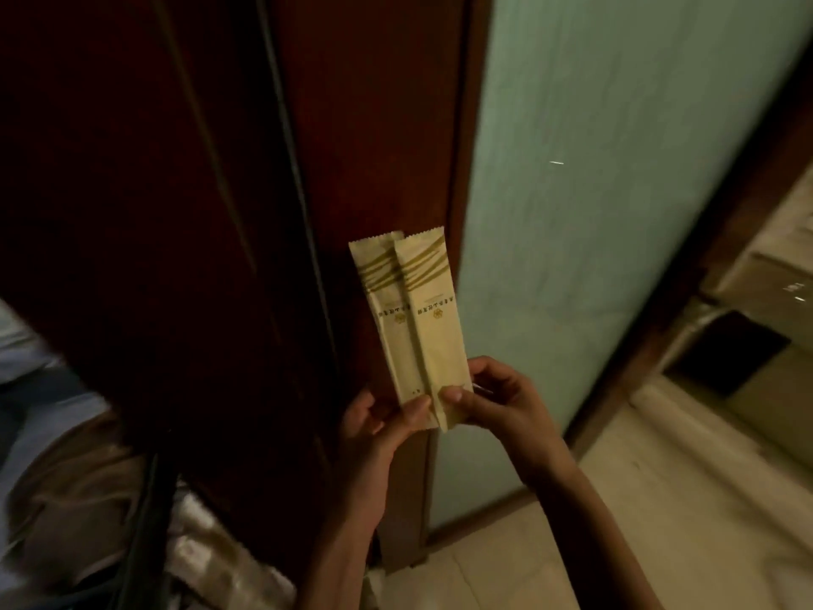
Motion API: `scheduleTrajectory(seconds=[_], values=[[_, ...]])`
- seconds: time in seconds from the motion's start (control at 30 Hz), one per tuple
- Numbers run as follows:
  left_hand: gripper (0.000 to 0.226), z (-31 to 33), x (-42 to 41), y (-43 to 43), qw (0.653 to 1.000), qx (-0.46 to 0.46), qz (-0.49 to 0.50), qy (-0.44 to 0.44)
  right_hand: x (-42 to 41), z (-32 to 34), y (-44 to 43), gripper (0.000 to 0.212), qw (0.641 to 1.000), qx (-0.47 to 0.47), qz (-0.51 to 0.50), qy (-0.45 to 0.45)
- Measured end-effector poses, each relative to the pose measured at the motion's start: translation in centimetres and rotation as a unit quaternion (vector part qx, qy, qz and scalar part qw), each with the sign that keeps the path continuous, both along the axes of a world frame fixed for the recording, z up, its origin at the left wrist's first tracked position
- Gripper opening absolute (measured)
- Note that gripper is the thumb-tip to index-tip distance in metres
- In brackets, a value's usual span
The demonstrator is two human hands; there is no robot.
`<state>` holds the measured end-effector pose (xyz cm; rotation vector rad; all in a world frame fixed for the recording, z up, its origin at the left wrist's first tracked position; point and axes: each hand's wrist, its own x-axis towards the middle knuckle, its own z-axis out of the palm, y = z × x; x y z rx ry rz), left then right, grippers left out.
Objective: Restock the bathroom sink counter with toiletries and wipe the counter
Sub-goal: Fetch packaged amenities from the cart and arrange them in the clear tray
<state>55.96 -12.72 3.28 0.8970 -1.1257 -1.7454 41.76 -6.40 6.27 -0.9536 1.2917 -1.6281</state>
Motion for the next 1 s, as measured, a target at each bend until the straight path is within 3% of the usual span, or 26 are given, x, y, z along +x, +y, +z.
scheduleTrajectory(seconds=[0.03, 0.13, 0.2, 0.37, 0.57, 1.0], values=[[0.076, 0.2, -1.2, 0.3, 1.0, -0.002, -0.017, 0.011, -0.9, 0.2, 0.8, 0.022, 1.0, -0.001, -0.024, -0.003], [0.035, 1.2, -4.7, 1.4, 0.994, -0.056, -0.089, 0.024, -3.0, 0.9, 3.2, 0.023, 0.995, -0.006, -0.097, -0.005], [0.025, 1.8, -6.7, 2.0, 0.989, -0.074, -0.122, 0.036, -4.1, 1.3, 4.7, 0.023, 0.99, -0.009, -0.142, -0.005], [0.027, 2.3, -11.2, 3.8, 0.975, -0.035, -0.205, 0.074, -5.7, 1.7, 7.9, 0.028, 0.964, 0.001, -0.266, -0.017], [0.017, 1.7, -14.6, 5.6, 0.954, -0.033, -0.295, 0.044, -6.6, 0.9, 10.9, 0.026, 0.916, 0.02, -0.4, -0.023], [0.03, -0.2, -17.2, 7.2, 0.89, -0.048, -0.453, -0.015, -5.6, -2.2, 13.9, 0.026, 0.854, 0.021, -0.514, -0.084]])
